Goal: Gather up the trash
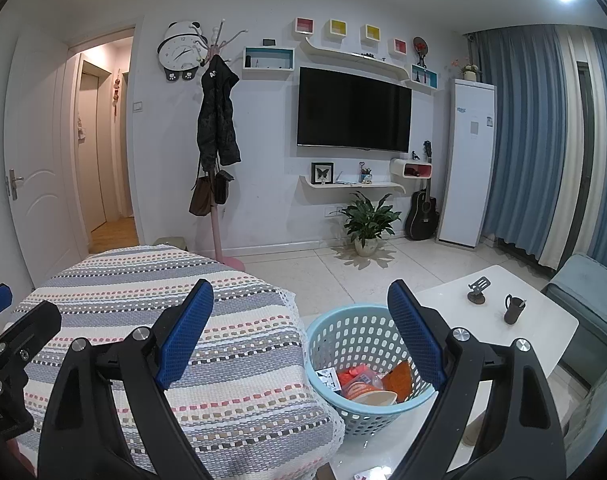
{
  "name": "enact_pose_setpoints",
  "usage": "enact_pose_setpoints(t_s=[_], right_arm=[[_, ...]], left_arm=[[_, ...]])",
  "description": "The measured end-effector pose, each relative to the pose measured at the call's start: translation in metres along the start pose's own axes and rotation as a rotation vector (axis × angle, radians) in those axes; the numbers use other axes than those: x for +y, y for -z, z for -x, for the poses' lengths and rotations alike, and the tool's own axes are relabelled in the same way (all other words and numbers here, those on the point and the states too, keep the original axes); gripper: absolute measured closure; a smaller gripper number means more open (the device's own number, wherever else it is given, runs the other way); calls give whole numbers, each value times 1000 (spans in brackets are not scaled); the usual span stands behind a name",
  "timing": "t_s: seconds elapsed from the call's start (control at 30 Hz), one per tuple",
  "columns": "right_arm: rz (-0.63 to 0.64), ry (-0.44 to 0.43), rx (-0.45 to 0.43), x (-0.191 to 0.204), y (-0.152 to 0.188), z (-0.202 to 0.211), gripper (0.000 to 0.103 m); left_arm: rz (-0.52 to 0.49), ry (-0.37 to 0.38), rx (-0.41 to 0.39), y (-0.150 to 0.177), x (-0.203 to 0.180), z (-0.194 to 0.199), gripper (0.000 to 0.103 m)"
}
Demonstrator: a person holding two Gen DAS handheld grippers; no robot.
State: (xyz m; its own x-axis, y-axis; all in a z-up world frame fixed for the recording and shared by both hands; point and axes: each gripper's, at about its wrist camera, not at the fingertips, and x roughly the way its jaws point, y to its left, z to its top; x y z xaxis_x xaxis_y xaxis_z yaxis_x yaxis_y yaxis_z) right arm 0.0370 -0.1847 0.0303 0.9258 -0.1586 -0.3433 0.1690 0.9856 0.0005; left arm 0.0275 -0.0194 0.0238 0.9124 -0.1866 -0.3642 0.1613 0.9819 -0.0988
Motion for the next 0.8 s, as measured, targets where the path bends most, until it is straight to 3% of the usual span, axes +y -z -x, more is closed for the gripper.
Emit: enact_pose_setpoints(t_s=[0.5,0.8], right_arm=[[-26,4,9,-5,1,-2,19],[-40,16,46,-8,3,-9,19]], left_arm=[[-13,-59,-41,-5,-4,5,8],[-25,-31,-11,-3,-7,3,8]])
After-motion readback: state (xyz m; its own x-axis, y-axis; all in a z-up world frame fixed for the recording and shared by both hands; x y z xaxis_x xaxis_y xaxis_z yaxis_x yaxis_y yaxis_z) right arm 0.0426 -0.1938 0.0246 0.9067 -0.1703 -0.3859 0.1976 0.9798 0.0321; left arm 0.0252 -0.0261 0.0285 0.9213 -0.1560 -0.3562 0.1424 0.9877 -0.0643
